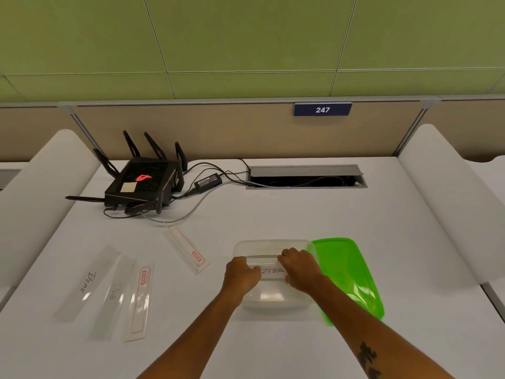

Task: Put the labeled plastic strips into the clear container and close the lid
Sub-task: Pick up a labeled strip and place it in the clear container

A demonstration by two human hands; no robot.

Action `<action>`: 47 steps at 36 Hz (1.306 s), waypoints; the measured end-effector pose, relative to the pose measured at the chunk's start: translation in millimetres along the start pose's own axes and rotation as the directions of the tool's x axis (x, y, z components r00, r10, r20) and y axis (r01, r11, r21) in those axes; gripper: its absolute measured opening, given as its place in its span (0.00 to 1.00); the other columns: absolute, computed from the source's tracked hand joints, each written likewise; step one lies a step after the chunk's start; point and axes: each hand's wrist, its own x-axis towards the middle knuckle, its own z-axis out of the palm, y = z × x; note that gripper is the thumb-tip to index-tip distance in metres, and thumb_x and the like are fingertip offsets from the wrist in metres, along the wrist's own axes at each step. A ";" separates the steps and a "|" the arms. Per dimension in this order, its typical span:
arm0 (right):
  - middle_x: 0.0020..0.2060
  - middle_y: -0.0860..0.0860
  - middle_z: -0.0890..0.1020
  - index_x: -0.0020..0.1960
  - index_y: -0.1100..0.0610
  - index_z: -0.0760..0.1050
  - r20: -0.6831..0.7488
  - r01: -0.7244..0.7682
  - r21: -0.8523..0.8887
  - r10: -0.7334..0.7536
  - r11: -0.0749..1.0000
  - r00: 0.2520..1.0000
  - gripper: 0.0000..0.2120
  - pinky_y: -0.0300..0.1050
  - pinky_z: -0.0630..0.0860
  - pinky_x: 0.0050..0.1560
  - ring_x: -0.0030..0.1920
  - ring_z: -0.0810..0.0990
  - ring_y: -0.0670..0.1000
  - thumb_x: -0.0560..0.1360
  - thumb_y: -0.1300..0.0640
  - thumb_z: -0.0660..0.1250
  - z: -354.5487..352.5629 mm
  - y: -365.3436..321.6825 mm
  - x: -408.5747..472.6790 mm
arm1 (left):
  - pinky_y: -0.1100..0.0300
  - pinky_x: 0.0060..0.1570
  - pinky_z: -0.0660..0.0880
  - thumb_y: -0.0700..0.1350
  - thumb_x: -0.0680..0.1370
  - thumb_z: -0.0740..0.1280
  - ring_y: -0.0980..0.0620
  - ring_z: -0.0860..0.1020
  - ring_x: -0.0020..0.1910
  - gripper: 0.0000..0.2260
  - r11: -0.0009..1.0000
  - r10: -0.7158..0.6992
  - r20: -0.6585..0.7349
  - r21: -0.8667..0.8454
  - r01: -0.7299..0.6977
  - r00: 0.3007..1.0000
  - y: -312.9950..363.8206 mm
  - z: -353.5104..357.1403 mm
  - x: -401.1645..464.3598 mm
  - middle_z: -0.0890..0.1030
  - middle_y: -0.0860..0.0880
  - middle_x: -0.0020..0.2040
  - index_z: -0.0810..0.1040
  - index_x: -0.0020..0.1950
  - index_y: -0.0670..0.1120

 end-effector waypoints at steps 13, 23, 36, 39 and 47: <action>0.62 0.54 0.78 0.67 0.57 0.74 0.010 -0.038 0.006 0.038 0.999 0.999 0.20 0.52 0.75 0.56 0.61 0.77 0.57 0.76 0.59 0.68 2.0 -4.9 6.5 | 0.58 0.56 0.77 0.48 0.74 0.70 0.49 0.79 0.55 0.13 0.964 -0.105 0.109 -0.235 0.128 0.989 -1.2 -1.6 5.1 0.78 0.52 0.53 0.79 0.57 0.47; 0.64 0.51 0.77 0.70 0.55 0.72 0.002 -0.095 0.094 0.095 0.991 0.995 0.23 0.50 0.76 0.58 0.63 0.76 0.54 0.76 0.54 0.70 -1.8 -11.5 7.5 | 0.61 0.52 0.74 0.47 0.75 0.70 0.51 0.78 0.56 0.27 0.936 -0.125 0.131 -0.313 0.161 0.983 -0.7 -6.7 5.5 0.78 0.52 0.57 0.71 0.73 0.43; 0.52 0.50 0.85 0.59 0.55 0.83 -0.391 -0.037 0.521 0.277 0.853 0.878 0.13 0.45 0.80 0.49 0.55 0.80 0.51 0.77 0.52 0.73 -70.5 -88.1 47.0 | 0.60 0.56 0.76 0.47 0.80 0.68 0.53 0.78 0.58 0.16 0.941 0.168 -0.094 -0.280 -0.188 0.981 3.2 -77.3 9.0 0.80 0.53 0.64 0.78 0.68 0.51; 0.56 0.51 0.84 0.62 0.55 0.82 -0.375 -0.016 0.521 0.245 0.853 0.894 0.15 0.47 0.81 0.53 0.57 0.80 0.51 0.78 0.52 0.72 -77.1 -118.3 63.3 | 0.62 0.55 0.75 0.47 0.80 0.67 0.54 0.79 0.57 0.15 0.941 0.175 -0.148 -0.267 -0.210 0.973 -10.4 -103.9 16.2 0.82 0.53 0.62 0.79 0.67 0.51; 0.60 0.54 0.81 0.65 0.57 0.77 -0.198 -0.025 0.546 0.158 0.837 0.967 0.19 0.50 0.79 0.56 0.61 0.79 0.56 0.77 0.52 0.73 -66.6 -195.8 107.1 | 0.56 0.62 0.76 0.45 0.81 0.67 0.47 0.80 0.63 0.16 0.984 0.134 -0.198 -0.089 -0.154 0.971 -75.4 -162.3 37.3 0.81 0.47 0.65 0.78 0.68 0.46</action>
